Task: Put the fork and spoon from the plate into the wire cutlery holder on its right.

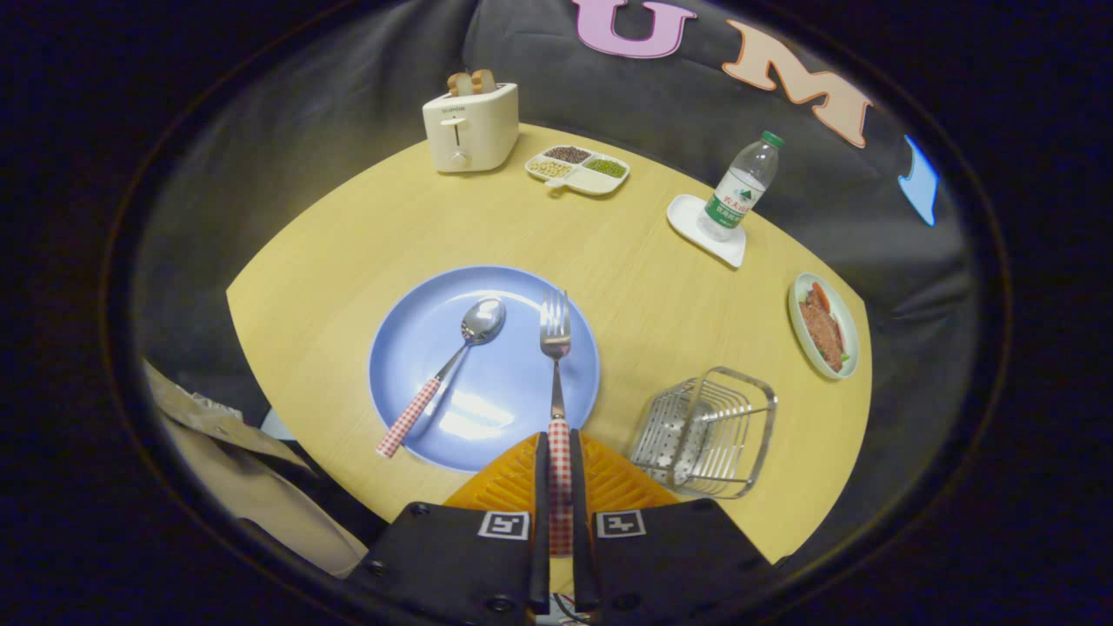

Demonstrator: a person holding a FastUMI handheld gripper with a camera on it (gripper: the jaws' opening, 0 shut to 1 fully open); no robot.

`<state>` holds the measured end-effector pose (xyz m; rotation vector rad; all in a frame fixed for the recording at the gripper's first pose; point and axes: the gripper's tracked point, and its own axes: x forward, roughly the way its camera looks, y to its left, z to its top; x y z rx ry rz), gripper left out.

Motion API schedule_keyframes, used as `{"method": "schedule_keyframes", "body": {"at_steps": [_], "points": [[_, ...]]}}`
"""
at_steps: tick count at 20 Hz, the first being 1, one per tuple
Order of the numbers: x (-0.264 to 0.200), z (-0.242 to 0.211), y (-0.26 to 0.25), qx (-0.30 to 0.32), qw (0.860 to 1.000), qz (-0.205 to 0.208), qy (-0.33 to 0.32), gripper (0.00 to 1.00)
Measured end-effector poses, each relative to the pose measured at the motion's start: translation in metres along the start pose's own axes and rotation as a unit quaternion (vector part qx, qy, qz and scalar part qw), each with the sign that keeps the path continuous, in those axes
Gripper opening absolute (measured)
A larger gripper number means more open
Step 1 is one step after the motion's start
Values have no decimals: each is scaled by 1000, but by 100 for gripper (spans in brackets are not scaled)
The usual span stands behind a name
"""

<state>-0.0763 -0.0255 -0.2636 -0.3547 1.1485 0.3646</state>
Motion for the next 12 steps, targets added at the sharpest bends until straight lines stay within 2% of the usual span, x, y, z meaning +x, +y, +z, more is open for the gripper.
{"method": "schedule_keyframes", "body": {"at_steps": [3,12], "points": [[-16,0,-9,2,1000,26,9,14],[-51,-15,-80,-34,997,4,65,14]]}}
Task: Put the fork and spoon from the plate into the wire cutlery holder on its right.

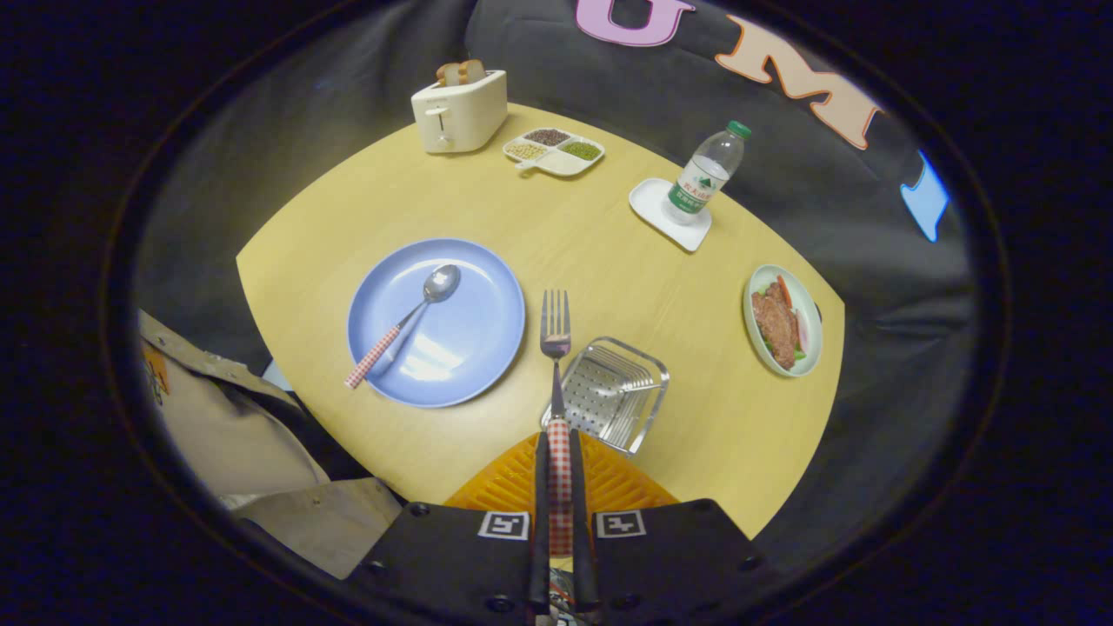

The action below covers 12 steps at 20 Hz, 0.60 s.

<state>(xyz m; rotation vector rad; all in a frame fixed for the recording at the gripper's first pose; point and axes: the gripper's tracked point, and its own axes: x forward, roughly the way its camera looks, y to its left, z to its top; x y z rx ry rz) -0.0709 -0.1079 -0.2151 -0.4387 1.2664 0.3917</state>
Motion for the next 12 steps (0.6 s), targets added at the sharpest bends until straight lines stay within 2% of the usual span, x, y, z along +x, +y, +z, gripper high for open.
{"method": "schedule_keyframes", "body": {"at_steps": [3,7,12], "points": [[-6,-11,-14,7,1000,4,20,14],[-12,-28,-29,-16,998,0,55,14],[2,-42,-37,-21,994,11,106,14]]}}
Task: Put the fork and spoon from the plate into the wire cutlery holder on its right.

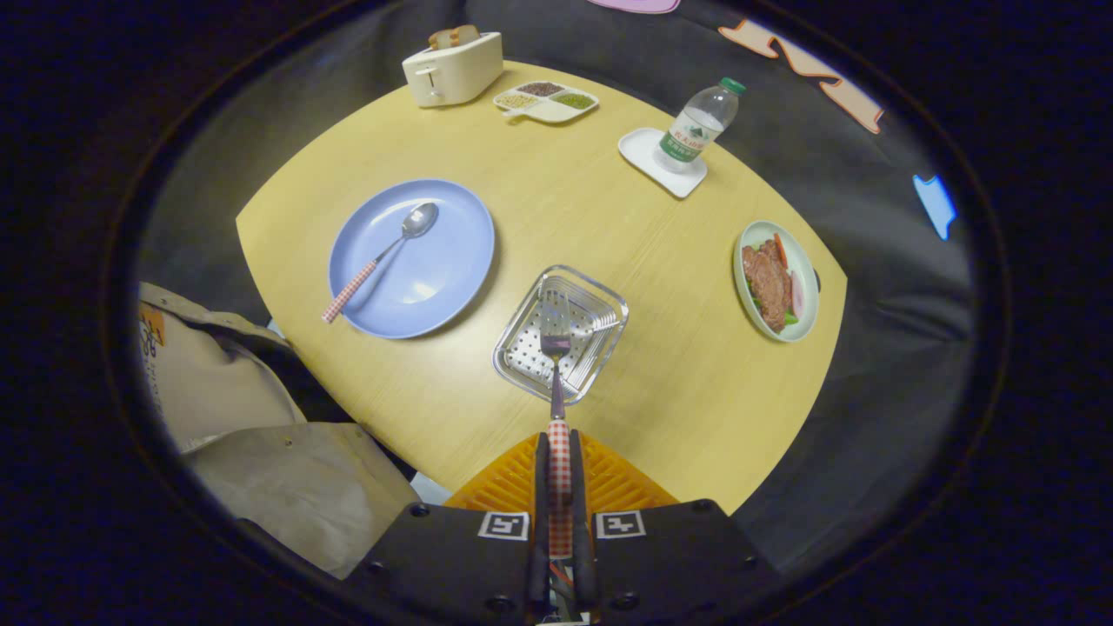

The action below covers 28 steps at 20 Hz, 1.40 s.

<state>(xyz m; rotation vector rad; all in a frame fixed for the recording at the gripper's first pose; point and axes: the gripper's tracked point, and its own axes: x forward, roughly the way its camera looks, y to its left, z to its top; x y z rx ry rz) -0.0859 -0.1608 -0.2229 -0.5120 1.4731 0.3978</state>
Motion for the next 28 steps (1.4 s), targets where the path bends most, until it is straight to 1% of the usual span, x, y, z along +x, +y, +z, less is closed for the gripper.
{"method": "schedule_keyframes", "body": {"at_steps": [4,8,12,14,18,19,20,22,25,27,28], "points": [[16,0,-9,1,999,0,37,14],[23,6,-3,-10,998,15,54,14],[29,13,-1,-17,998,15,65,14],[29,19,-1,-10,998,14,54,19],[23,29,7,6,999,26,29,44],[20,34,7,7,1000,21,16,50],[11,43,8,10,1000,13,-5,56],[11,61,15,22,998,1,-57,69],[-1,89,43,58,989,9,-136,88],[-5,99,62,70,983,13,-172,100],[-5,104,71,76,979,12,-187,100]]}}
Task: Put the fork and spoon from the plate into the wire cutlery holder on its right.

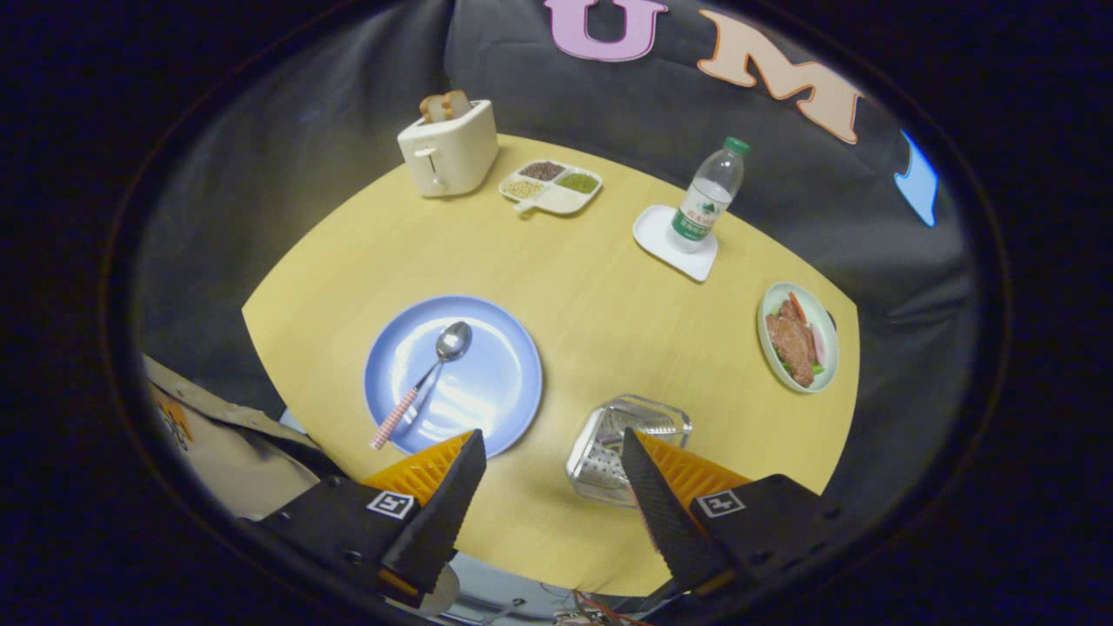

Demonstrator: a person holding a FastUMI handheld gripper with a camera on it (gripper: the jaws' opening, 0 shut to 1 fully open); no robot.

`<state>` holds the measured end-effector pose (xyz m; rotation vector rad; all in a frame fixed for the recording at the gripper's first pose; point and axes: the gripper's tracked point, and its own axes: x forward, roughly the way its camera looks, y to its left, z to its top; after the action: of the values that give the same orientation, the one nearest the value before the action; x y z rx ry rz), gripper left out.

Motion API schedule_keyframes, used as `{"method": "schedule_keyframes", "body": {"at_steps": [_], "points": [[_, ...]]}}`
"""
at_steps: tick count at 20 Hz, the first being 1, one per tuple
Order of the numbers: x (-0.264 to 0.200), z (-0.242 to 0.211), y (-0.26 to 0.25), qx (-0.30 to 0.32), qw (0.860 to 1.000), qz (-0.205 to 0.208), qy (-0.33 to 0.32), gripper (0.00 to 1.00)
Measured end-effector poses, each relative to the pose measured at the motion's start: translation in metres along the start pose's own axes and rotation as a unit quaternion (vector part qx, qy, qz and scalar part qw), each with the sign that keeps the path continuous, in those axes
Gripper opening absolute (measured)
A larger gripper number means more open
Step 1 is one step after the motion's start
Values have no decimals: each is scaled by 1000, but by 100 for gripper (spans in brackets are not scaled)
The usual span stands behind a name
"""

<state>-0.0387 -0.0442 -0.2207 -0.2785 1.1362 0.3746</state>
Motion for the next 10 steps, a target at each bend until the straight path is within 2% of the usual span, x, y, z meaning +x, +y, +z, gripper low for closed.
{"method": "schedule_keyframes", "body": {"at_steps": [3,6,10], "points": [[6,5,28,17,999,-1,-47,100],[15,5,46,42,995,-21,-85,100],[35,-11,72,84,992,-26,-89,100]]}}
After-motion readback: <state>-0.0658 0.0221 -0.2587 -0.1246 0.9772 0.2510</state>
